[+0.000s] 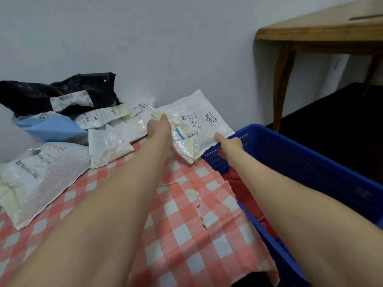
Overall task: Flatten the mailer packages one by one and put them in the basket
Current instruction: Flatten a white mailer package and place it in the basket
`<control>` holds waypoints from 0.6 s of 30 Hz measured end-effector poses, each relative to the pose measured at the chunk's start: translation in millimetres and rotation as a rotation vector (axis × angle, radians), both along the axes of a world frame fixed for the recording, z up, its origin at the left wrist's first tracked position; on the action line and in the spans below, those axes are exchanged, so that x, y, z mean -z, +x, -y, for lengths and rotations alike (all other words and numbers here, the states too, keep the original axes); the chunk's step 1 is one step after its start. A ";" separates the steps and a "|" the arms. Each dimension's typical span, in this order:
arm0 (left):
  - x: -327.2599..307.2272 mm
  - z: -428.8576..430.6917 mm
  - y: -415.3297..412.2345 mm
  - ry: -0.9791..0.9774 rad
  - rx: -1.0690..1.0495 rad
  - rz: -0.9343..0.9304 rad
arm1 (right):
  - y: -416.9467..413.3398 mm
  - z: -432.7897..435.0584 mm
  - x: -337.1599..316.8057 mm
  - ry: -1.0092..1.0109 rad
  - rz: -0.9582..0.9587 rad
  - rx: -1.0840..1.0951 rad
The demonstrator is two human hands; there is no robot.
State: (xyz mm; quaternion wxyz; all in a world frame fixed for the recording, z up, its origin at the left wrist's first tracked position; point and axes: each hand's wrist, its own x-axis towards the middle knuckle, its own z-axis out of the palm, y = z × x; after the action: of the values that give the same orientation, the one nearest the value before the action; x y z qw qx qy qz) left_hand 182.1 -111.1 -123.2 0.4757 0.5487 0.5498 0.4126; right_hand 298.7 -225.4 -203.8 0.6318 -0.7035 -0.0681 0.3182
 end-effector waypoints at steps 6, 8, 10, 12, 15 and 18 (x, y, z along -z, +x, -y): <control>13.3 3.2 41.5 -0.080 0.061 0.062 | 15.7 -0.8 13.1 0.120 -0.200 -0.072; 21.3 5.1 53.1 -0.074 0.083 0.026 | 20.7 -2.8 17.0 0.178 -0.299 -0.038; 29.9 7.7 64.1 -0.079 0.108 0.044 | 26.5 -5.3 23.5 0.191 -0.346 0.018; 36.1 11.2 71.7 -0.068 0.136 0.088 | 34.4 -6.6 34.1 0.153 -0.351 0.073; 48.5 8.9 81.4 -0.033 0.205 0.077 | 46.9 -5.3 50.4 0.106 -0.345 0.143; 57.0 2.6 90.1 -0.018 0.225 0.025 | 61.1 -3.4 70.3 0.049 -0.331 0.169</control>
State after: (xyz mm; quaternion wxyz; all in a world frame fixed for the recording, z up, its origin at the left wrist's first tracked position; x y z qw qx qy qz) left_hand 272.2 -113.7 -180.2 0.5306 0.5975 0.4827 0.3584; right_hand 359.9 -222.1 -274.1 0.6759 -0.6292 0.0886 0.3735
